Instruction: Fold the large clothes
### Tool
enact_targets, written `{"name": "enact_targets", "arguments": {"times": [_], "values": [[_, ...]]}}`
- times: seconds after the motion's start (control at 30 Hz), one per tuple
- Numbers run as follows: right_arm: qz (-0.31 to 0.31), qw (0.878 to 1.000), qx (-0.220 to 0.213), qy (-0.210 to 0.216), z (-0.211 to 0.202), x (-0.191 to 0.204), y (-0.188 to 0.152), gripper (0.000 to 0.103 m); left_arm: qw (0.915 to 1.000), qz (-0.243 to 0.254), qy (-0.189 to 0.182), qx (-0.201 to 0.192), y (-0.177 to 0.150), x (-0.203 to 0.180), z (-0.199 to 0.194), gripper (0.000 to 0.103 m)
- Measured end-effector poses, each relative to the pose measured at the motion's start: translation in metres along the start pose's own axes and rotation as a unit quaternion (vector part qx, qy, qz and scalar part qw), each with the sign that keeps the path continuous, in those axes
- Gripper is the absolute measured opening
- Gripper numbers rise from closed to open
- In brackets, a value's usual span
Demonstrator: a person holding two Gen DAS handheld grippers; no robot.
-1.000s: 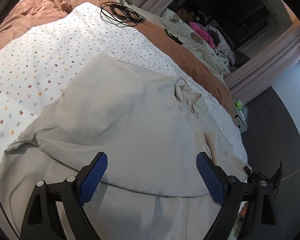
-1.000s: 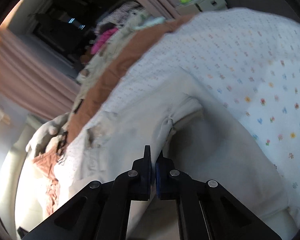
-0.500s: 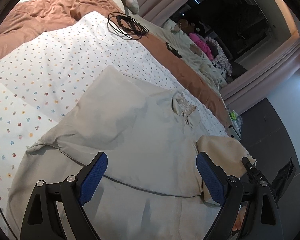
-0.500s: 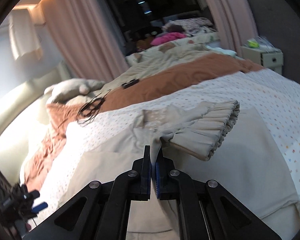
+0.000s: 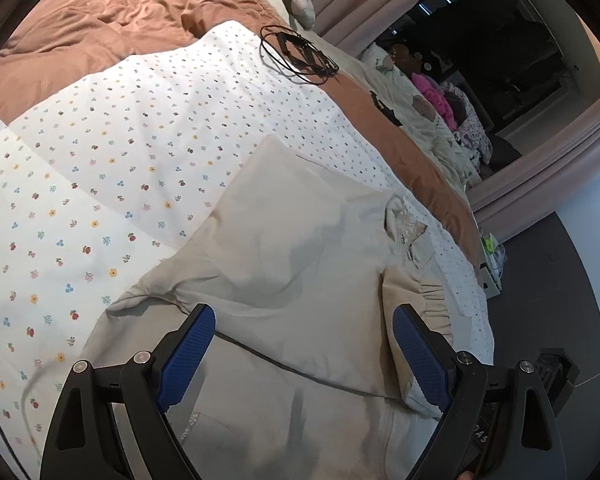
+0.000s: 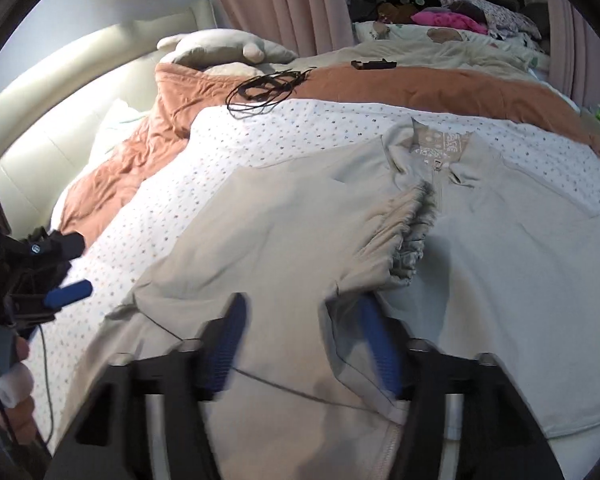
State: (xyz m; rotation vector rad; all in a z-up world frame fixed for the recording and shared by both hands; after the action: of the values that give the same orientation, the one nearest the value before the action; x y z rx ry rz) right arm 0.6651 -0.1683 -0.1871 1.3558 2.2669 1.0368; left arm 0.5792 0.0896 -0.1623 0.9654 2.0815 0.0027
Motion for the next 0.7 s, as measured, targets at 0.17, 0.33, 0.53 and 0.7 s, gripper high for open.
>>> {"name": "enact_targets", "arguments": {"times": [0.17, 0.33, 0.53, 0.7], "values": [[0.087, 0.995, -0.022, 0.034, -0.02, -0.031, 0.002, 0.072, 0.9999, 0.007, 0.008, 0.005, -0.004, -0.001, 0.006, 0.091], [0.179, 0.984, -0.011, 0.004, -0.034, -0.082, -0.026, 0.072, 0.9994, 0.025, 0.01, 0.021, -0.018, -0.012, 0.022, 0.091], [0.293, 0.956, 0.002, -0.025, -0.055, -0.144, -0.075, 0.072, 0.9967, 0.067, 0.012, 0.046, -0.042, -0.032, 0.056, 0.091], [0.361, 0.93, -0.001, -0.071, -0.081, -0.191, -0.12, 0.072, 0.9944, 0.083, 0.014, 0.065, -0.06, -0.045, 0.089, 0.091]]}}
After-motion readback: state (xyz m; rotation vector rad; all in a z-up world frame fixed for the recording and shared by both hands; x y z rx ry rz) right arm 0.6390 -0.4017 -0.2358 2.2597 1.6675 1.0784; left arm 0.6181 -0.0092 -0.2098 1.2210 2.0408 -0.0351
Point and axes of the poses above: each gripper's, at about its wrist camera, not at the fingertips, and z roughly the way its jaws point, x to its left, y to its top, the point moved 8 cm from there along z, roughly the way its jaws point, and after that the axes turned 10 degrees about -z, right-handed, at the moved point
